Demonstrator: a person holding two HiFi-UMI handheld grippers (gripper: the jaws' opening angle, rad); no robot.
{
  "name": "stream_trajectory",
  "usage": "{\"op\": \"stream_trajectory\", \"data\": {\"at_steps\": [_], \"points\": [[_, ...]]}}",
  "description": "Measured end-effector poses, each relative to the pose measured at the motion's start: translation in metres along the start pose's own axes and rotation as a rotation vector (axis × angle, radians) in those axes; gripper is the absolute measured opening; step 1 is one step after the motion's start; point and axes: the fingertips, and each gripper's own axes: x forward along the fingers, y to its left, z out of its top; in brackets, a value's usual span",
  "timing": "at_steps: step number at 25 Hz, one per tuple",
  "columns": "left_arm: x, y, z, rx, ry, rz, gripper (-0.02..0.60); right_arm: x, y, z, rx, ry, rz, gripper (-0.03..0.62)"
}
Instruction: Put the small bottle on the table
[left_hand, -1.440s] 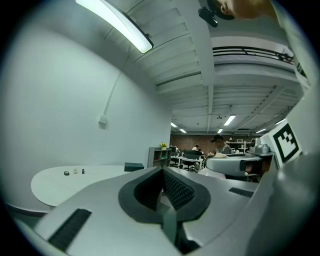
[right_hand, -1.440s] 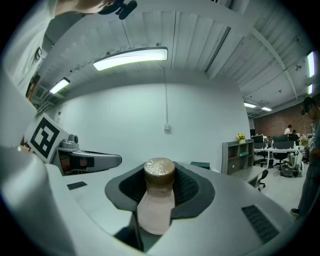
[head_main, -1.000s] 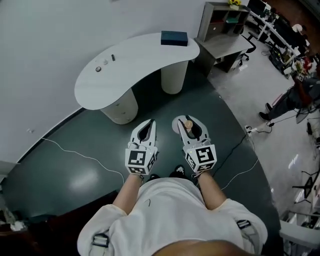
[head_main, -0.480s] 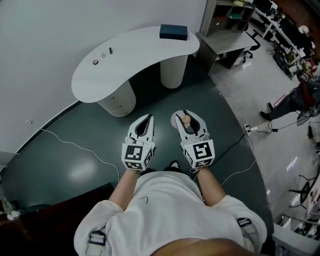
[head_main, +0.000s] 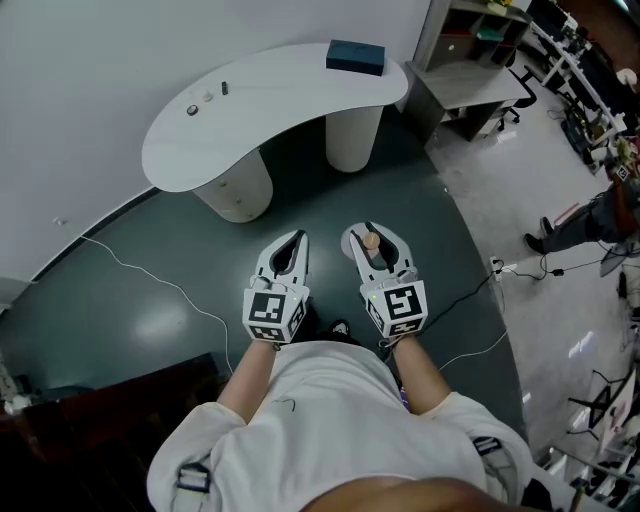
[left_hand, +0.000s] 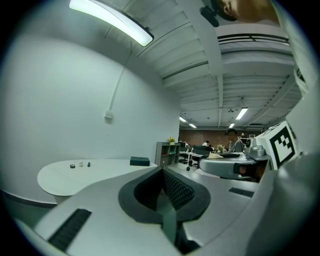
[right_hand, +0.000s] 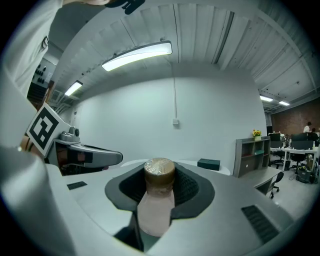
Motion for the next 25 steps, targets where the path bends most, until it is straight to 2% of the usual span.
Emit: {"op": "stream_trajectory", "data": {"at_steps": [7,11,18,25], "points": [[0.051,0.024,-0.003,-0.022,0.017,-0.017,0.012,0.042,-0.022,-0.003,0.0,0.023,0.007,0.117],[0.092,0.045,0.0,-0.025,0.026,-0.058,0.012,0.077,-0.041,0.002,0.002,0.028,-0.025,0.117],[0.162,0.109,0.032,-0.008,0.011,-0.113,0.012,0.159,-0.061,0.026,-0.005,0.007,-0.072,0.117],[0.196,0.174,0.047,-0.008,0.013,-0.142,0.012,0.232,-0.063,0.047,0.02,-0.012,-0.103,0.117]]}}
